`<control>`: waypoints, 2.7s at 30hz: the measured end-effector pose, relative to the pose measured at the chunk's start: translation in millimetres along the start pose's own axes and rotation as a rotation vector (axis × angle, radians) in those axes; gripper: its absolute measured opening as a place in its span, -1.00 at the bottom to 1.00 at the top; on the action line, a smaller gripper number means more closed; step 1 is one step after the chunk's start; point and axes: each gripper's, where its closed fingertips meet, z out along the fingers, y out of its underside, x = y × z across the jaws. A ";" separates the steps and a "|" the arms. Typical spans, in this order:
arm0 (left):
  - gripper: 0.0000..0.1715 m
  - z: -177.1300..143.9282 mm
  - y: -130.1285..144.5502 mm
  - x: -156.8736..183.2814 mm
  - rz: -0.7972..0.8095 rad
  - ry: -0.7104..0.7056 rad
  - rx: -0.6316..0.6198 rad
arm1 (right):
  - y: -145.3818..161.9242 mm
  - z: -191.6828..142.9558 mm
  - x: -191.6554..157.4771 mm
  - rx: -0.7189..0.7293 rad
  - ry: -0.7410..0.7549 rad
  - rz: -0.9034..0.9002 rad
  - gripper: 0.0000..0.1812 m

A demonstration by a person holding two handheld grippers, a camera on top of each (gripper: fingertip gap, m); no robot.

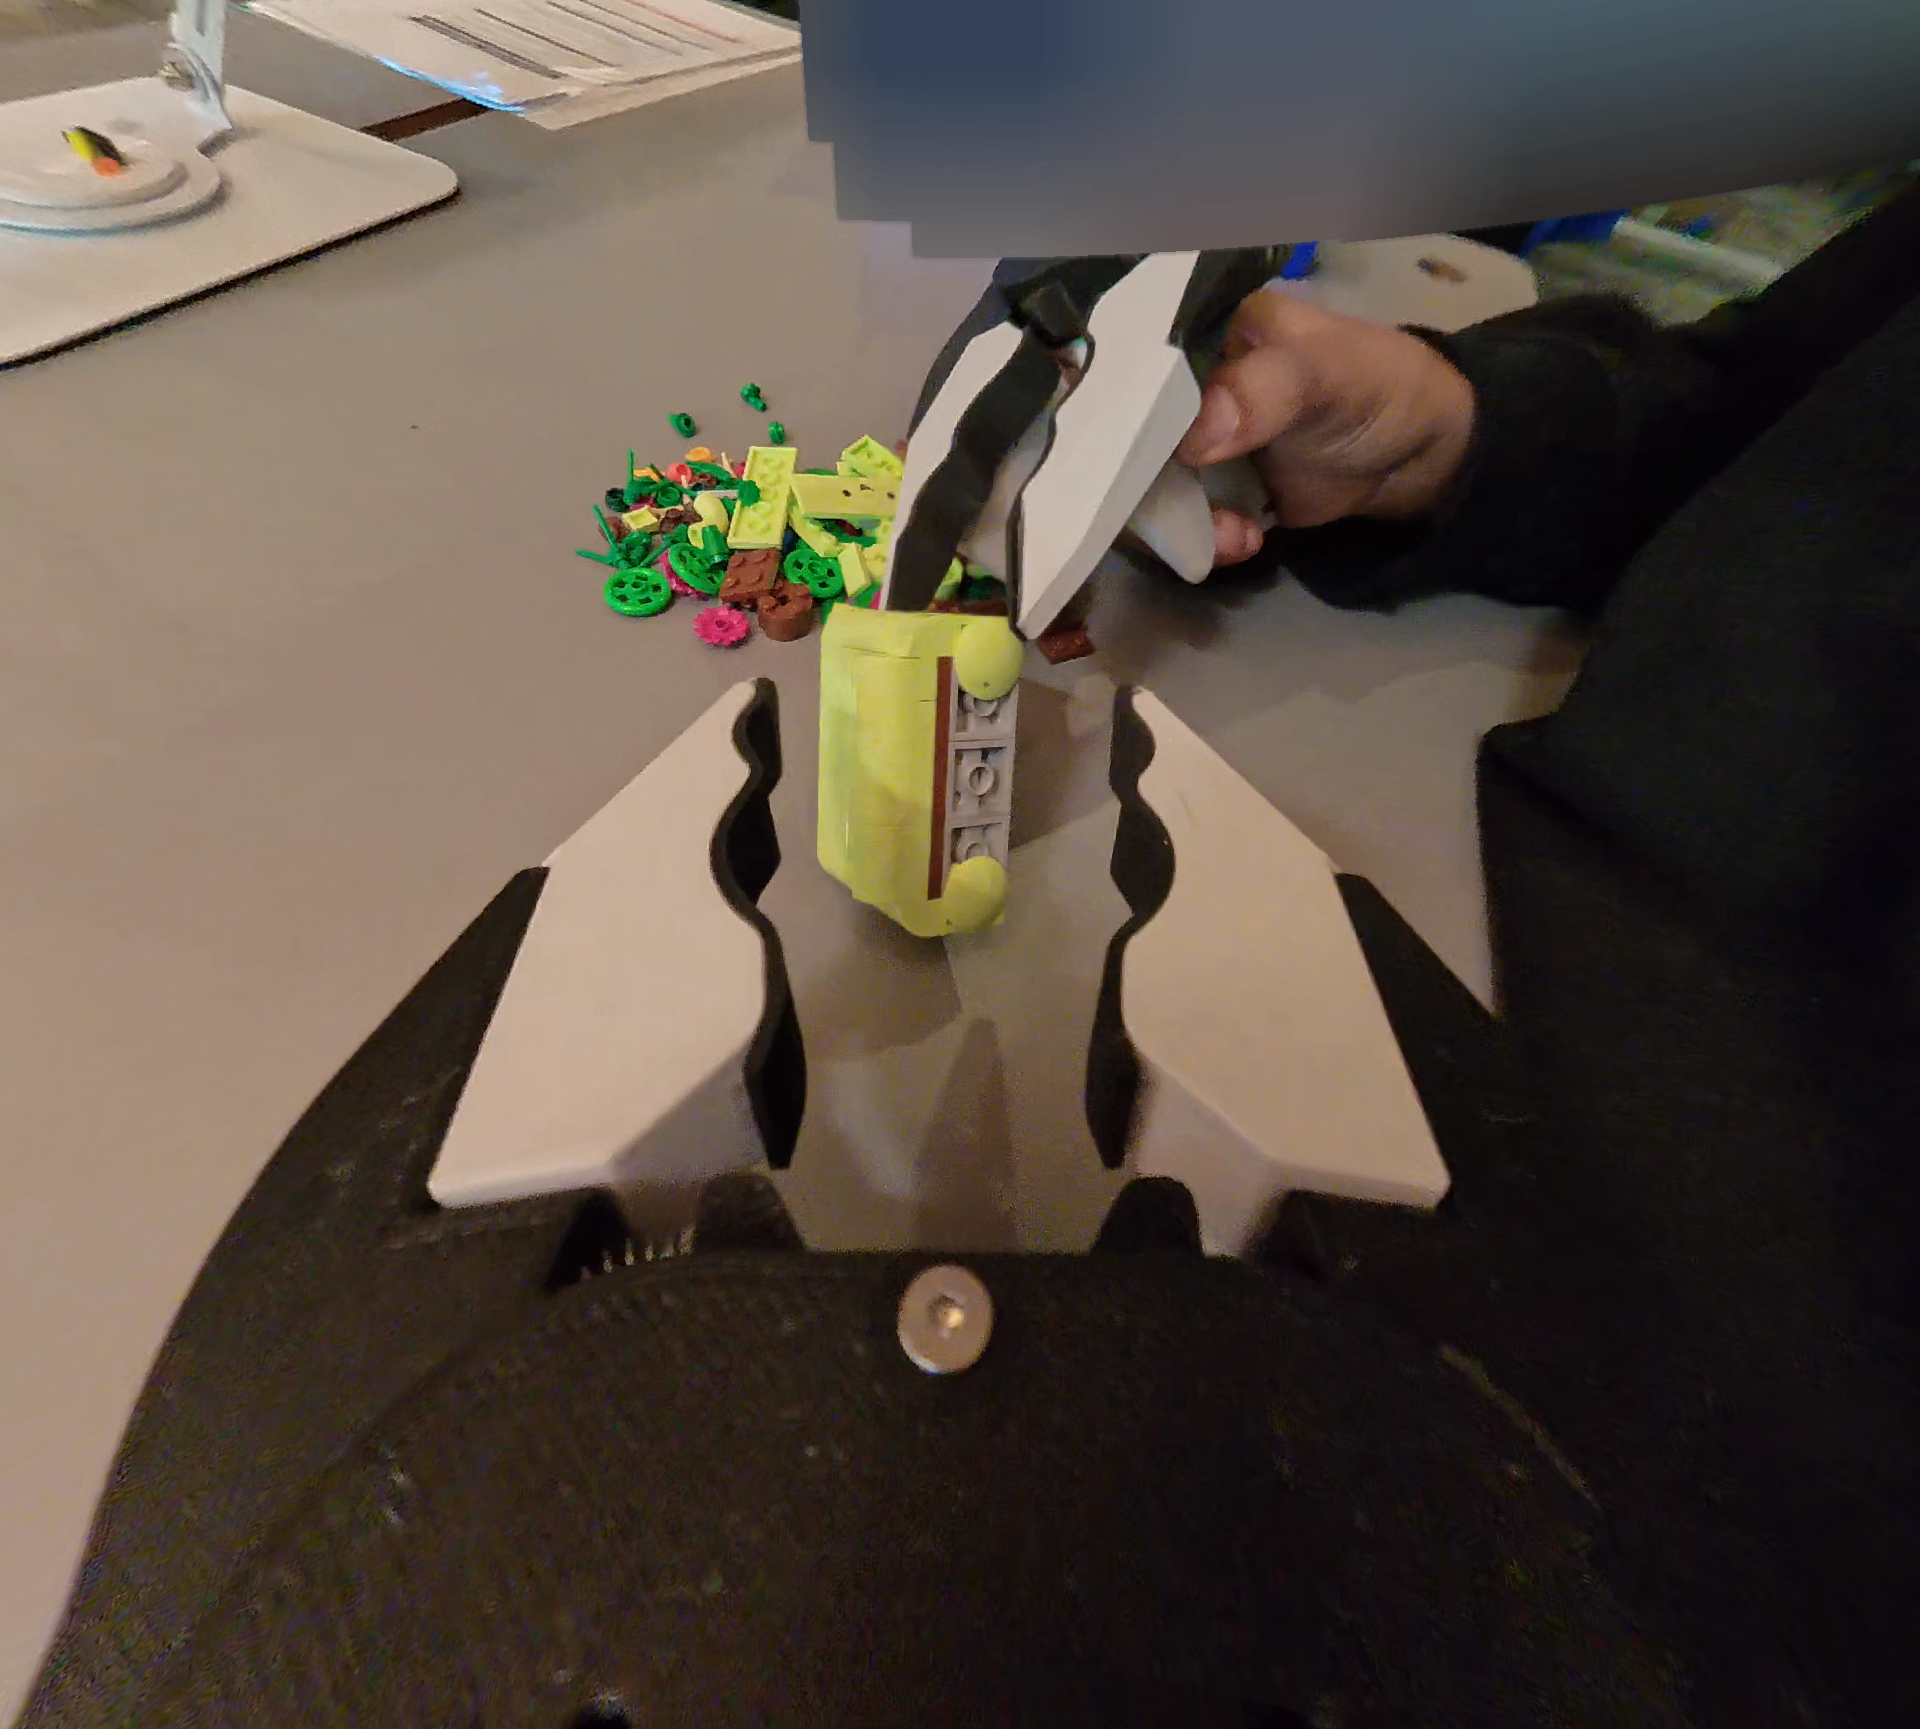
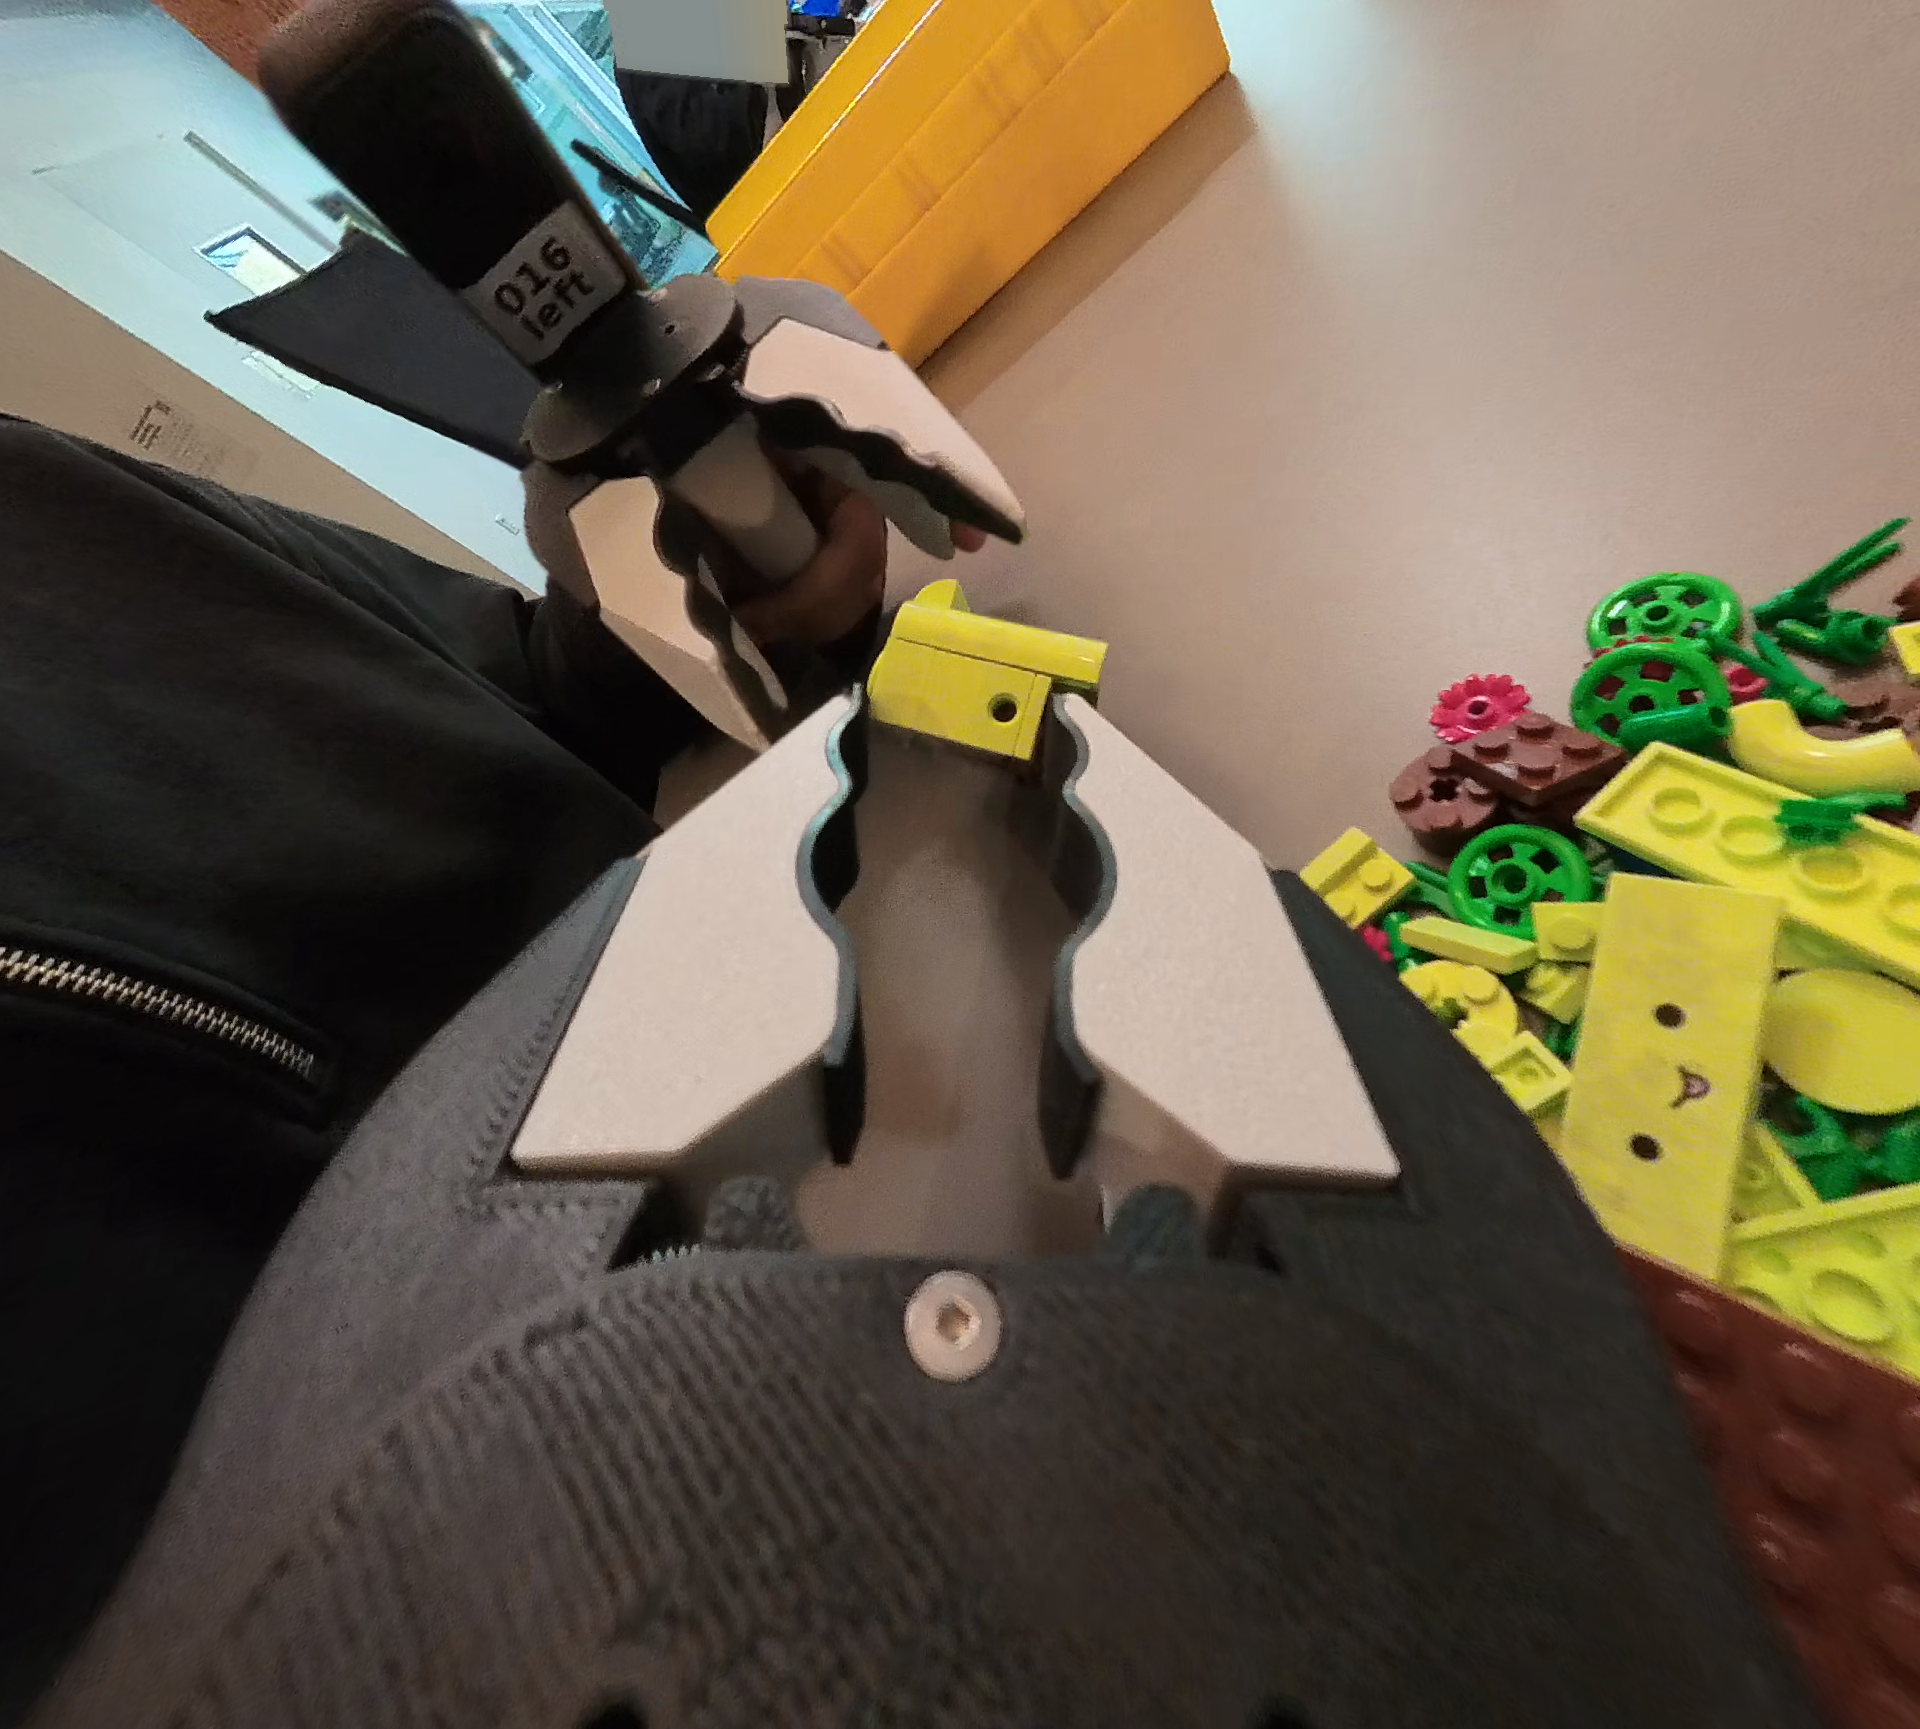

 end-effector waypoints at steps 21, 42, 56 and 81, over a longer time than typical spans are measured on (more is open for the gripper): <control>-0.44 9.8 28.2 36.3 -0.244 0.313 -0.192 | 16.3 4.7 -31.3 -0.089 -0.237 0.049 -0.66; -0.46 12.7 12.1 17.4 -0.211 0.167 -0.081 | 1.6 9.3 -26.2 0.021 -0.088 -0.098 -0.60; -0.55 -6.5 -16.7 29.4 -0.345 0.369 0.099 | -3.7 -1.2 -45.9 0.037 -0.260 0.022 -0.61; -1.00 -12.6 -15.1 -10.8 -0.598 0.295 0.174 | -3.9 -17.5 -15.7 0.013 -0.112 0.055 -0.61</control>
